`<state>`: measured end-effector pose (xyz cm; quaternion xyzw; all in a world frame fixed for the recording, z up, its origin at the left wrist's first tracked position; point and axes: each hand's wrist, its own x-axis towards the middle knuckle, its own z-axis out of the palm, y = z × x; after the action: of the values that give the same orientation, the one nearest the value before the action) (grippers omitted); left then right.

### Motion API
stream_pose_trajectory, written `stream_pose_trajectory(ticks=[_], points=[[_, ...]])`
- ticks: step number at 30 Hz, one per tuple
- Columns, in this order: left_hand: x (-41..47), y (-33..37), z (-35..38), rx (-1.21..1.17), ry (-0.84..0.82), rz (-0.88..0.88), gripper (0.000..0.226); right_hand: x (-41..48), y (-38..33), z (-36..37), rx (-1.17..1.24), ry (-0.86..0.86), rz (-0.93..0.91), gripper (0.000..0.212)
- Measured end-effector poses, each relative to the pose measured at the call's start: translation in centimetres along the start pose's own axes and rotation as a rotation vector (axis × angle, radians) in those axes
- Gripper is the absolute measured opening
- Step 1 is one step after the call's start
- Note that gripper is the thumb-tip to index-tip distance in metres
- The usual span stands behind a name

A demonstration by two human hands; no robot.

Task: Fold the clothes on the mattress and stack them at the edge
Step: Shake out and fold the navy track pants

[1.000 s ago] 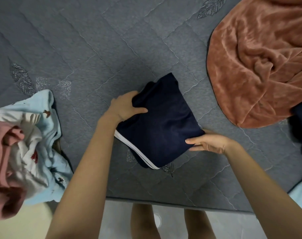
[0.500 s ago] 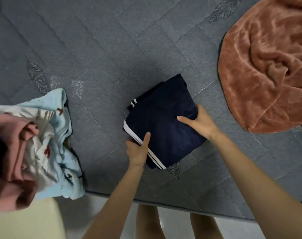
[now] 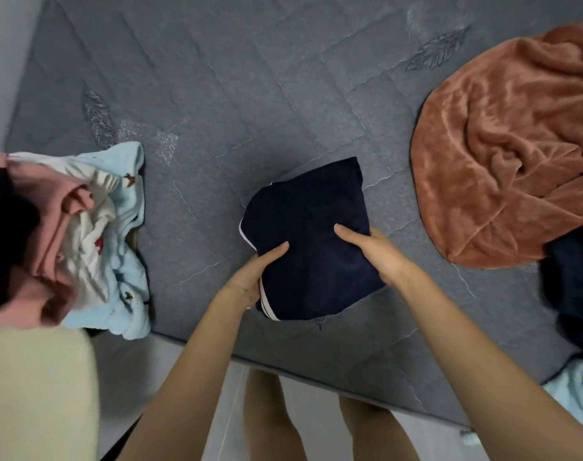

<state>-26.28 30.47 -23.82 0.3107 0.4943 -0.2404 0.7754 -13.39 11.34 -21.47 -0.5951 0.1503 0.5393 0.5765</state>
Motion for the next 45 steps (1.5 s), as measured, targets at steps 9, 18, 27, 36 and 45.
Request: stream_pose_trajectory(ticks=[9, 18, 27, 36, 45], points=[[-4.6, -2.3, -2.7, -0.130, -0.254, 0.073, 0.051, -4.7, 1.0, 4.3, 0.238, -0.118, 0.079, 0.036], [-8.0, 2.2, -11.5, 0.272, 0.096, 0.401, 0.051, -3.6, 4.5, 12.6, 0.286, -0.024, -0.047, 0.051], [-5.9, 5.0, -19.8, 0.816, 0.555, 0.715, 0.045, 0.6, 11.9, 21.5, 0.374, 0.170, -0.101, 0.024], [-1.1, 3.4, -20.1, 0.670, 0.418, 0.620, 0.030, 4.3, 14.5, 19.6, 0.313, 0.365, -0.115, 0.018], [0.3, 1.9, -21.0, 0.740, 0.430, 0.493, 0.038, 4.5, 16.2, 19.3, 0.044, 0.504, -0.064, 0.017]])
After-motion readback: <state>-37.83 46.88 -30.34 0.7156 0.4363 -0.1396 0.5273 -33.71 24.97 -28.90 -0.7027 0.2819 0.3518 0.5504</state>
